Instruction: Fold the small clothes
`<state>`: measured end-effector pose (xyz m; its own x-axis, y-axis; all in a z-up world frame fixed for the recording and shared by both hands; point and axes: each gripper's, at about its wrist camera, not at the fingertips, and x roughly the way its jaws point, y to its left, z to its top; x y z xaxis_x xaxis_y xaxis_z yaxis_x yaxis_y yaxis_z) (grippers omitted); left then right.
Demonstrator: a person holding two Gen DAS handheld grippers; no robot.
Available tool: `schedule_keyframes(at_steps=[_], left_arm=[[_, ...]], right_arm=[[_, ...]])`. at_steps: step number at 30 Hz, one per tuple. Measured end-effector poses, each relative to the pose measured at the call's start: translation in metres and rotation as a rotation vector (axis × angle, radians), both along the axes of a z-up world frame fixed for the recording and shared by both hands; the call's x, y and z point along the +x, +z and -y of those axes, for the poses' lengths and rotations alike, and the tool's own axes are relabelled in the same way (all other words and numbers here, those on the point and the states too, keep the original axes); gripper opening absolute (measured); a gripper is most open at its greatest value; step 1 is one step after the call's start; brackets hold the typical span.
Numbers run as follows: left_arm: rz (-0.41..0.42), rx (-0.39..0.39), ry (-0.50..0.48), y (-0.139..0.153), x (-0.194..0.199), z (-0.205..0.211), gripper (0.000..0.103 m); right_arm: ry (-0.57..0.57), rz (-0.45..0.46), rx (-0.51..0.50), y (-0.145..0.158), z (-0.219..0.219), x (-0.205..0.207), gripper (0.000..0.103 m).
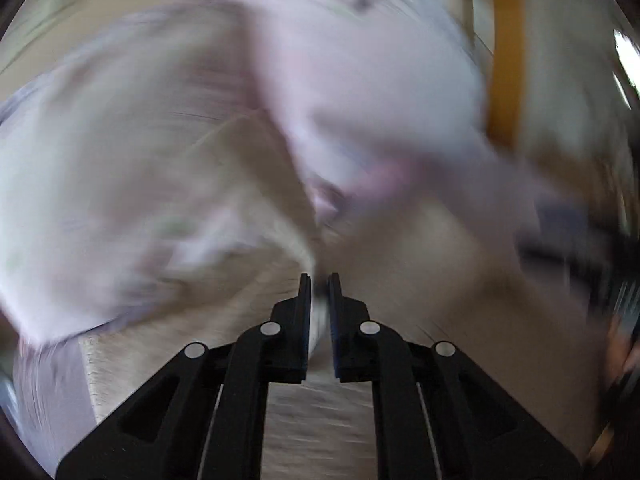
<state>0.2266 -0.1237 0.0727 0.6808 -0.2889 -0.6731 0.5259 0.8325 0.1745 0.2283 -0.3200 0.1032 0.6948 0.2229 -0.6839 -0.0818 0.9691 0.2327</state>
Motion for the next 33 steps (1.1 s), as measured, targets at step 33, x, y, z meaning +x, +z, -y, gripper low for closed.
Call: schedule_keyframes(at_steps=[33], left_arm=[[-0.44,-0.483,0.514,-0.048,-0.228,-0.254,0.039]], right_arm=[[0.183,-0.279,0.347,-0.055,0.046,-0.182,0.053]])
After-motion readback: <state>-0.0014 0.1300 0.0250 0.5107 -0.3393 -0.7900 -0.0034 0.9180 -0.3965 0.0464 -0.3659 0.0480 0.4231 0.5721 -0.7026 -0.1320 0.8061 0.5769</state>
